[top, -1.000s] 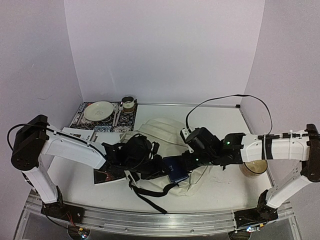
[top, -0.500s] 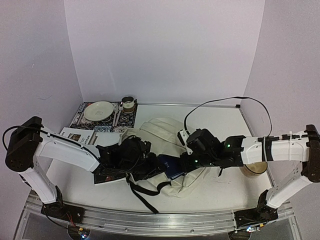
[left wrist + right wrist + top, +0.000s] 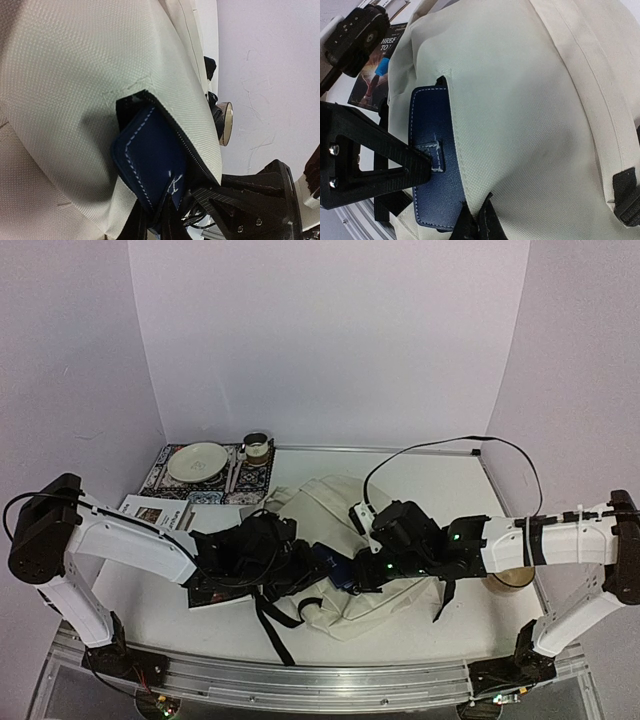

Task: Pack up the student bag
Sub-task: Place the card case in the pocket on the back of the bag.

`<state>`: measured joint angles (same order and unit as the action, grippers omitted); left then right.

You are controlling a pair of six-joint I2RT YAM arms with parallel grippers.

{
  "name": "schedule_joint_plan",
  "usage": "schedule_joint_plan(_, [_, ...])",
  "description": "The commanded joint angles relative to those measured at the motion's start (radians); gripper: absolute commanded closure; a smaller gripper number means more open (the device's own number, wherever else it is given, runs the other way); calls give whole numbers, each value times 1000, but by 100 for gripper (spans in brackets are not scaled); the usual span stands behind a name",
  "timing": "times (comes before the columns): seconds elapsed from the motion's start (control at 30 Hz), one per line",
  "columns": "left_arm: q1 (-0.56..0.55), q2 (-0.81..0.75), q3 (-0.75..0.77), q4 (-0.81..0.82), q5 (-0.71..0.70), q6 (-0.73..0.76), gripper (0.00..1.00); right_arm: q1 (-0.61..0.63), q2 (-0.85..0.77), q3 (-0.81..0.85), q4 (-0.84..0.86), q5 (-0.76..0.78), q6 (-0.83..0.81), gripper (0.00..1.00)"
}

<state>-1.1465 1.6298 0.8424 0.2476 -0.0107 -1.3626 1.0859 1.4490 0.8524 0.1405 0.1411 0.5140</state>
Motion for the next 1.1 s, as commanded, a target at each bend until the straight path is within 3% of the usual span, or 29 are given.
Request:
schedule_joint_plan(0.0, [31,61,77,91,-79,10,100,26,-11,20,-26,-81,-4,100])
schedule_joint_plan(0.23, [19,147,173,102,-66,59,97,28,12,38,14,-133,0,100])
schedule_joint_plan(0.43, [18,152,168,102,-70,106,79,28,2,17,9,-75,6,98])
schedule_joint_plan(0.73, [19,37,44,87,-59,214,40,28,-37,26,-81,27,0,69])
schedule_joint_plan(0.9, [17,-42,-9,21,-48,289,30,28,-67,28,-140,43,4,55])
schedule_joint_plan(1.07, [-27,-77,69,-206,-137,450,27,28,-126,16,-215,49,-14,41])
